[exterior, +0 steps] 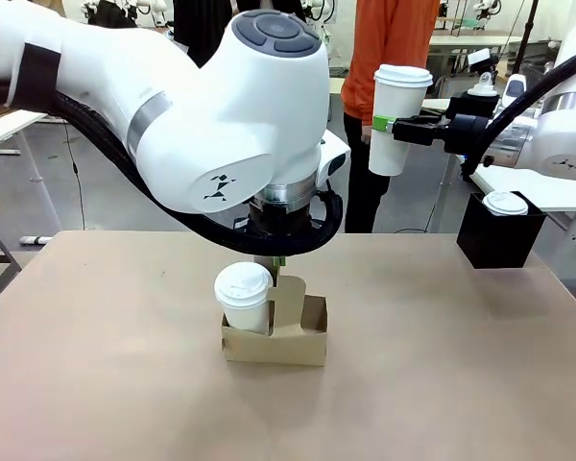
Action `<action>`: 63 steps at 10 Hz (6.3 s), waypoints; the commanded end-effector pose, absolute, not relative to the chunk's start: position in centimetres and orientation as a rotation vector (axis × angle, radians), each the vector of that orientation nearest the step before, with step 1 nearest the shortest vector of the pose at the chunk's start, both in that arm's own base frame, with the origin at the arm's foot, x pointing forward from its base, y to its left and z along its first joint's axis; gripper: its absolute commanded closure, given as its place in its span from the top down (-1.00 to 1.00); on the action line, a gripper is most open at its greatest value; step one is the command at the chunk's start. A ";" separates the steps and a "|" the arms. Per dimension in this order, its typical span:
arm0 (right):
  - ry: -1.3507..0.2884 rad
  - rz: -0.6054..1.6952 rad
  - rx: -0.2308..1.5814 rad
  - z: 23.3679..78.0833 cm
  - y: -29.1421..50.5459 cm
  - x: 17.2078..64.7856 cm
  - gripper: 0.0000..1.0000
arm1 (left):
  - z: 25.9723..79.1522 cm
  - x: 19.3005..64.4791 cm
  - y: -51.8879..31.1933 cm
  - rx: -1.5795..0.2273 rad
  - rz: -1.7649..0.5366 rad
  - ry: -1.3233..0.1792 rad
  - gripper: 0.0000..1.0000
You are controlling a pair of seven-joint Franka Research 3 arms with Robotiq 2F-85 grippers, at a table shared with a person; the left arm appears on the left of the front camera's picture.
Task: Pour a drink into a cup and package it in a carrier.
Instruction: Insert the held 600 ml Paper Cup into the Cup Carrier.
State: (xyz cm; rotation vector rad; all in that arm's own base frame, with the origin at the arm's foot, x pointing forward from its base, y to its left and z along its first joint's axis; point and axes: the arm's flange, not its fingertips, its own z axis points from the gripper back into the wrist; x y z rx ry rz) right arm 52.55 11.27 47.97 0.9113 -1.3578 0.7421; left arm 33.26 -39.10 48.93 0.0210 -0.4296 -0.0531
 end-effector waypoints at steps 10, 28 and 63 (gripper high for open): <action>-1.172 0.940 1.174 45.9 12.8 59.8 0.60 | 59.0 32.6 -31.0 -0.197 -0.303 -0.393 1.00; -0.964 1.346 1.615 36.3 21.0 51.5 0.60 | 51.8 42.1 -5.9 -0.338 -1.005 -0.621 1.00; -0.830 1.247 1.088 31.7 5.9 48.5 1.00 | 47.8 45.4 -3.8 -0.247 -1.081 -0.749 1.00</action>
